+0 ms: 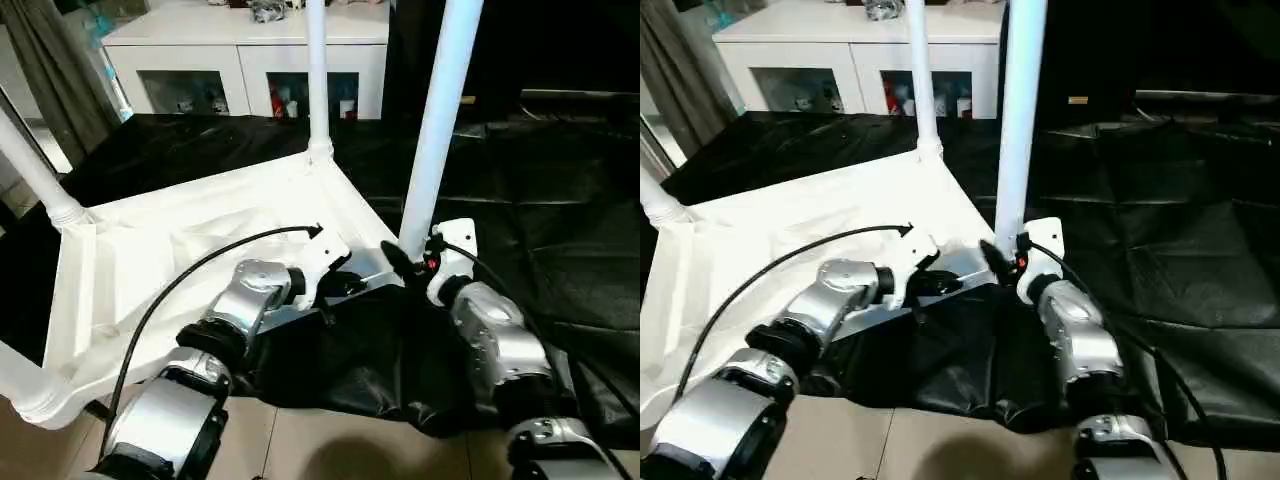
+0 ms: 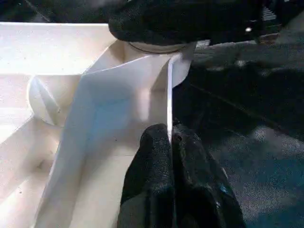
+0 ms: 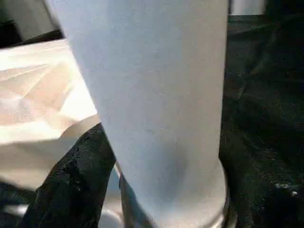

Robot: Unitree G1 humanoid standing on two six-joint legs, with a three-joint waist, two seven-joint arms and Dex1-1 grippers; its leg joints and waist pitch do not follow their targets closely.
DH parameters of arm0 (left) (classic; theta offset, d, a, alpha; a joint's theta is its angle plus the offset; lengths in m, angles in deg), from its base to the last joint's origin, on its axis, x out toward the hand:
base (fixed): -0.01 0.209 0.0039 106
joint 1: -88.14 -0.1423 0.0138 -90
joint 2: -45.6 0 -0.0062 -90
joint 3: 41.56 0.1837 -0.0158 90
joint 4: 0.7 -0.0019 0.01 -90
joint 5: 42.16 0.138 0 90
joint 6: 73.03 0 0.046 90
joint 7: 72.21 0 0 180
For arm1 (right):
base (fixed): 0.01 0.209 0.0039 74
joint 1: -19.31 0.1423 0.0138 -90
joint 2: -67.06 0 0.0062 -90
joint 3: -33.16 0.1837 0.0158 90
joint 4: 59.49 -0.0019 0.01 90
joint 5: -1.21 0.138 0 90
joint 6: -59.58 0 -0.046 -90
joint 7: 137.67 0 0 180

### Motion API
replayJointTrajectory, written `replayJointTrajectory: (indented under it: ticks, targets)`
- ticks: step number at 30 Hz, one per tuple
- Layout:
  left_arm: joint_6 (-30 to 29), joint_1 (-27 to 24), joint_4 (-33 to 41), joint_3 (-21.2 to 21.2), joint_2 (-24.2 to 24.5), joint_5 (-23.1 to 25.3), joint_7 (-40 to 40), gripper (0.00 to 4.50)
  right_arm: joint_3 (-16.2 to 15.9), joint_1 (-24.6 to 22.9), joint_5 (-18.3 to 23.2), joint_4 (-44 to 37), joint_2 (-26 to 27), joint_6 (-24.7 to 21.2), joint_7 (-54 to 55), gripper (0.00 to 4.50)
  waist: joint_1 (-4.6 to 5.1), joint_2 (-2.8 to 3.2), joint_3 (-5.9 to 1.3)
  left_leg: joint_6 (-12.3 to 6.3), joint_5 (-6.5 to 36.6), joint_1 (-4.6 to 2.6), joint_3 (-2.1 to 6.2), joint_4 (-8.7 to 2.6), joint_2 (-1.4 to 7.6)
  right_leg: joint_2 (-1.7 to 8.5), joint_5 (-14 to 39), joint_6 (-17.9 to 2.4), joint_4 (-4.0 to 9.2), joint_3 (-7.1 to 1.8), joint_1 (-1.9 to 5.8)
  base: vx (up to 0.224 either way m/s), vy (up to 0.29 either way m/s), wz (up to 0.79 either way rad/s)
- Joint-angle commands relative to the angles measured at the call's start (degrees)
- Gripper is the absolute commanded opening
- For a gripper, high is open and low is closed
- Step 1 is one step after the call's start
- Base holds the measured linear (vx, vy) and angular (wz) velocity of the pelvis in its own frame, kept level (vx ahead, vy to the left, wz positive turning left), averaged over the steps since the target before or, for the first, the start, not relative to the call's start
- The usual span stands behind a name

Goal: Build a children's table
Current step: Rotate leg to tighten

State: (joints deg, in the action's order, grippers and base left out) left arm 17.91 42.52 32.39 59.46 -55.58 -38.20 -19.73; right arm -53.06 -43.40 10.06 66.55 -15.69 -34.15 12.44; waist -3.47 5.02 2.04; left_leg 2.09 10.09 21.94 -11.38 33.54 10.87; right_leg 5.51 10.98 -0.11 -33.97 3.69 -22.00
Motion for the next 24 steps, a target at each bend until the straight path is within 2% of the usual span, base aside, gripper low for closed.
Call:
replayJointTrajectory:
  ticks: [1, 3, 6, 9, 12, 18, 20, 24]
  targets:
    - [1.99, -0.38, 2.04, 1.09, 0.22, -1.16, 4.91, 0.0, -6.13, -1.27, 0.16, -0.92, -0.08, -1.9, -8.52, 3.7, -0.32, -0.87, -2.92, -2.71, 16.37, -0.87, 1.44, -4.53, 2.33, 3.45, 14.89, -11.59, 4.8, -1.87, 1.87, 0.0, 0.0, 0.0]
    - [2.31, -0.74, 2.43, 1.7, 1.29, -1.08, 7.26, 0.0, -6.7, -1.62, 0.55, -2.02, -1.65, -1.86, -11.94, 3.7, -0.33, -0.88, -3.1, -3.27, 14.91, -0.59, 1.42, -4.36, 2.33, 3.44, 12.95, -11.93, 4.46, -1.81, 2.18, 0.0, 0.0, 0.0]
    - [2.3, -1.99, 4.48, 2.92, 4.68, -1.68, 15.9, 0.0, -8.08, -3.22, 2.57, -6.55, -7.47, -2.97, -23.43, 3.7, -0.63, -0.76, -3.53, -5.65, 10.92, -0.45, 1.27, -3.7, 2.52, 3.29, 4.26, -14.44, 3.4, -1.73, 2.38, 0.0, 0.0, 0.0]
    - [1.91, -2.35, 5.29, 3.25, 5.71, -1.88, 18.45, 0.0, -8.44, -3.72, 2.92, -7.76, -9.43, -3.25, -26.82, 3.7, -0.83, -0.63, -3.79, -6.87, 8.57, -0.56, 1.2, -3.38, 2.6, 3.21, -0.52, -16.02, 2.81, -1.61, 2.21, 0.0, 0.0, 0.0]
    - [1.1, -3.15, 6.81, 4.23, 8.1, -2.07, 24.04, 0.0, -9.04, -4.25, 3.42, -9.07, -13.59, -3.51, -32.8, 3.7, -1.83, -0.62, -3.88, -7.36, 8.18, -0.75, 1.08, -3.15, 2.74, 3.22, -1.38, -16.46, 2.63, -1.69, 2.05, 0.0, 0.0, 0.0]
    - [0.28, -3.93, 8.37, 4.65, 9.92, -2.69, 27.07, 0.0, -8.68, -4.07, 4.51, -9.53, -15.75, -4.4, -36.35, 3.45, -1.94, -0.76, -3.66, -6.42, 10.1, -0.62, 1.04, -3.29, 2.68, 3.25, 1.29, -16.45, 2.79, -1.7, 2.01, 0.0, 0.0, 0.0]
    - [0.15, -4.08, 8.69, 4.67, 10.0, -2.74, 27.18, 0.0, -8.76, -4.22, 4.92, -10.1, -15.62, -4.96, -36.67, 3.09, -1.89, -0.8, -3.66, -6.05, 10.07, -0.59, 1.11, -3.34, 2.67, 3.24, 2.05, -16.2, 2.81, -1.69, 2.05, 0.0, 0.0, 0.0]
    - [0.09, -4.1, 8.6, 3.76, 8.91, -2.8, 24.48, 0.0, -8.89, -5.29, 4.76, -10.84, -14.05, -5.07, -34.76, 2.84, -1.9, -0.82, -3.73, -6.07, 9.23, -0.59, 1.09, -3.22, 2.67, 3.25, 1.57, -16.01, 2.74, -1.72, 1.98, 0.0, 0.0, 0.0]
